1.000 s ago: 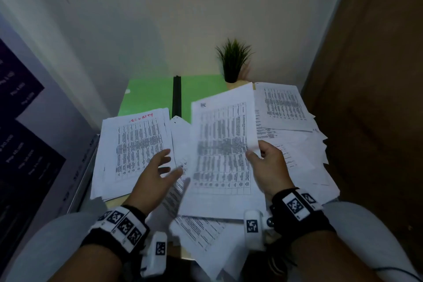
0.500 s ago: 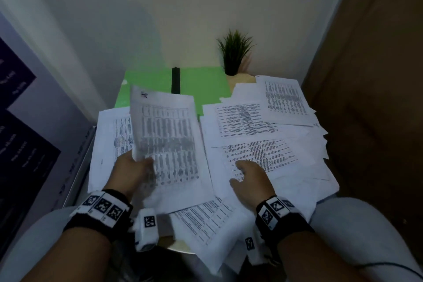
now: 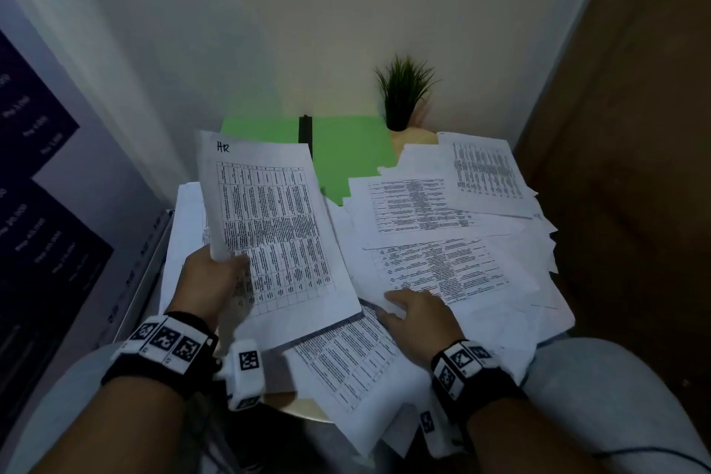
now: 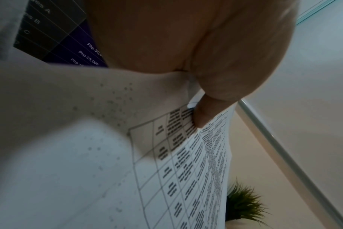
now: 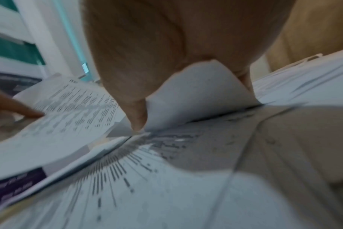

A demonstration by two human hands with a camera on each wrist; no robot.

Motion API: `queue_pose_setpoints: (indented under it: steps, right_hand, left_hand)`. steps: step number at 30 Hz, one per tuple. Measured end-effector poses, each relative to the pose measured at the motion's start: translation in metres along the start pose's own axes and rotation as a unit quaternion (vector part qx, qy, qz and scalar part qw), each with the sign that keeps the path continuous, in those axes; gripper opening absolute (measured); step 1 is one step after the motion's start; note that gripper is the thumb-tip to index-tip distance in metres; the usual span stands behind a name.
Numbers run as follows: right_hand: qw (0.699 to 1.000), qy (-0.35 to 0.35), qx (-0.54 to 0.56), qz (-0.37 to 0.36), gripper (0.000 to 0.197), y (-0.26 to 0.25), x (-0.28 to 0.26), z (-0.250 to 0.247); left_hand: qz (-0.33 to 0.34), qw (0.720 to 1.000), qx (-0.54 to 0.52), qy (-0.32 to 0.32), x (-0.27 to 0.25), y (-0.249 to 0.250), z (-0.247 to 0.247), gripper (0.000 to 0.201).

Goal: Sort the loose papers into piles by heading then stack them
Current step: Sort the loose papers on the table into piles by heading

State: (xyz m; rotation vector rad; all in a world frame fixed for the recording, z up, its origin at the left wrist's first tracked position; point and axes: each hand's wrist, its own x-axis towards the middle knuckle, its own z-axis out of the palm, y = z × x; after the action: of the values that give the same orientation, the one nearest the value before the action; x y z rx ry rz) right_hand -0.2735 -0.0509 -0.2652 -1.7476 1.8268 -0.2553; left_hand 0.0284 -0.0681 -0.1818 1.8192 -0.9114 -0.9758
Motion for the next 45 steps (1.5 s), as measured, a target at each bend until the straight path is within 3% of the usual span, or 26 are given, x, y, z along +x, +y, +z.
queue_pose_setpoints:
  steps: [4, 10, 13, 16, 18, 24, 26, 28, 30, 33, 35, 36, 40, 43, 45]
  right_hand:
    - [0.998, 0.014, 0.068, -0.005, 0.037, -0.005, -0.005, -0.012]
    - [1.0, -0.005, 0.016, -0.008, 0.045, -0.008, -0.005, -0.02]
    - [0.991, 0.089, 0.095, 0.022, 0.042, -0.011, 0.001, -0.029]
    - [0.927, 0.241, 0.284, 0.035, 0.042, -0.022, 0.007, -0.057]
    - [0.885, 0.268, 0.38, 0.025, 0.042, -0.035, 0.005, -0.077]
    - [0.8, 0.18, 0.57, -0.044, 0.021, -0.081, -0.013, -0.085]
    - [0.778, 0.143, 0.609, -0.055, 0.017, -0.094, -0.02, -0.086]
    - [0.747, 0.116, 0.651, -0.065, 0.014, -0.101, -0.024, -0.086]
    - [0.713, 0.087, 0.692, -0.073, 0.016, -0.105, -0.027, -0.089]
    - [0.67, 0.019, 0.737, -0.088, 0.017, -0.106, -0.028, -0.095]
    - [0.681, 0.008, 0.727, -0.088, 0.017, -0.104, -0.028, -0.095]
    - [0.701, 0.009, 0.707, -0.089, 0.017, -0.1, -0.028, -0.094]
    - [0.807, 0.016, 0.583, -0.098, 0.021, -0.093, -0.025, -0.083]
    - [0.891, 0.074, 0.444, -0.063, 0.01, -0.084, -0.006, -0.053]
    - [0.943, 0.082, 0.323, -0.013, 0.033, -0.066, 0.007, -0.029]
  left_hand:
    - [0.001, 1.0, 0.001, -0.001, 0.0, 0.003, 0.0, 0.004]
    - [0.0, 1.0, -0.011, -0.005, 0.002, 0.0, 0.003, 0.003]
    - [0.013, 1.0, -0.024, 0.002, 0.003, 0.001, 0.005, 0.003]
    - [0.039, 0.999, -0.018, -0.006, -0.002, 0.002, 0.012, 0.009]
    - [0.086, 0.996, 0.011, -0.031, -0.012, 0.004, 0.021, 0.008]
    - [0.268, 0.94, 0.092, -0.192, -0.058, 0.029, 0.057, 0.039]
    - [0.299, 0.928, 0.08, -0.208, -0.067, 0.029, 0.064, 0.024]
    - [0.309, 0.923, 0.077, -0.216, -0.071, 0.026, 0.067, 0.032]
    - [0.3, 0.923, 0.096, -0.221, -0.071, 0.021, 0.068, 0.025]
    - [0.307, 0.923, 0.138, -0.186, -0.067, 0.014, 0.071, 0.028]
    - [0.271, 0.942, 0.112, -0.16, -0.059, 0.01, 0.07, 0.027]
    - [0.249, 0.953, 0.085, -0.153, -0.055, 0.008, 0.069, 0.023]
    - [0.22, 0.96, 0.057, -0.165, -0.047, 0.004, 0.068, 0.008]
    - [0.207, 0.963, 0.099, -0.138, -0.042, -0.01, 0.077, 0.023]
    - [0.165, 0.974, 0.099, -0.12, -0.037, -0.015, 0.082, 0.02]
